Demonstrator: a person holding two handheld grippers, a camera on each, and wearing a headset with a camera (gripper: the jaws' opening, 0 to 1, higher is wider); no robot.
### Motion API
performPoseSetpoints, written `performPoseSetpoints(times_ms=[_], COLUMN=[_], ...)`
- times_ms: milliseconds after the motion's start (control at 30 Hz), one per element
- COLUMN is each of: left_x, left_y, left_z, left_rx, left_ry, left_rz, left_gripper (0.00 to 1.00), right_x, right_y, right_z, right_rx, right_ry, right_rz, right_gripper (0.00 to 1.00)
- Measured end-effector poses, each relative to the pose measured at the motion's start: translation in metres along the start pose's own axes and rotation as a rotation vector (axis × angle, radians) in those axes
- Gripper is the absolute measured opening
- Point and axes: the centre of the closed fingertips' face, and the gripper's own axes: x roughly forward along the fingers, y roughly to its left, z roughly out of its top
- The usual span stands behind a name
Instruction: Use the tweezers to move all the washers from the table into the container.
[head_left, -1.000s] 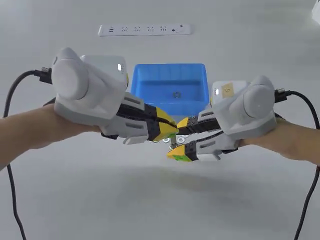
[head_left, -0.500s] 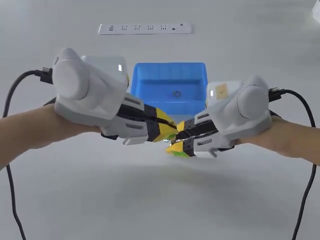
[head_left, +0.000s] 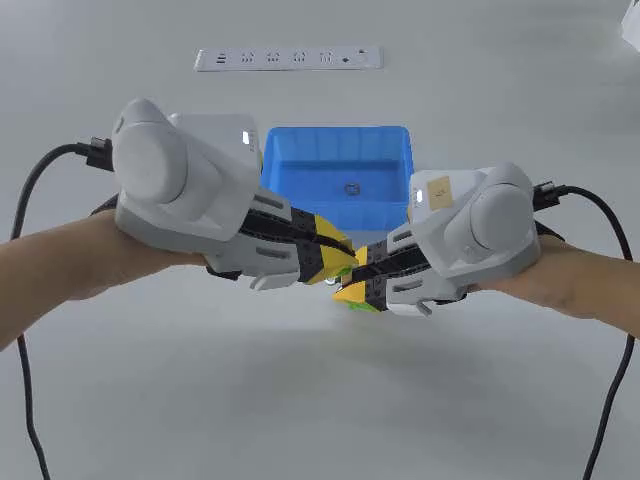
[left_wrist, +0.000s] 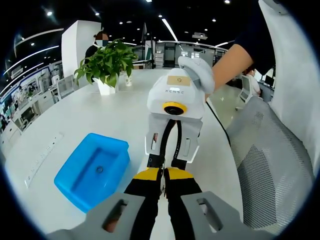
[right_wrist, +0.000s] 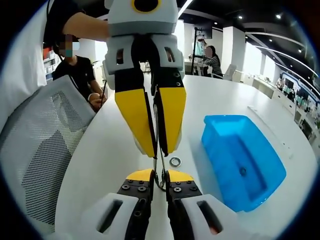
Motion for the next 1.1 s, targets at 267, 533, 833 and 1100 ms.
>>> performPoseSetpoints(times_ms=[267,533,833,1100], left_x=[-0.001,-0.001,-0.01,-0.033], left_y=[-0.005,-0.008,-0.011,-0.013], left_z=[-0.003,-0.008,-0.01,-0.018], left_rx=[0.002,0.019,0.007,-0.033], left_ry=[0.017,0.046,0.047,0.039], left_rz=[-0.02,-0.029,-0.024,0.038], left_gripper=[0.11,0.17,0.28,0.41], right_x=[0.001,0.002,-0.002,-0.009], right_y=[0.002,0.001,0.007,0.004], right_z=[0.0,0.0,0.005,0.009], right_rx=[-0.002,0.006,-0.005,-0.004], right_ry=[0.002,-0.001,-0.001,-0.008], right_rz=[0.002,-0.001,-0.004,-0.006], right_gripper=[0.1,0.1,0.1,0.1])
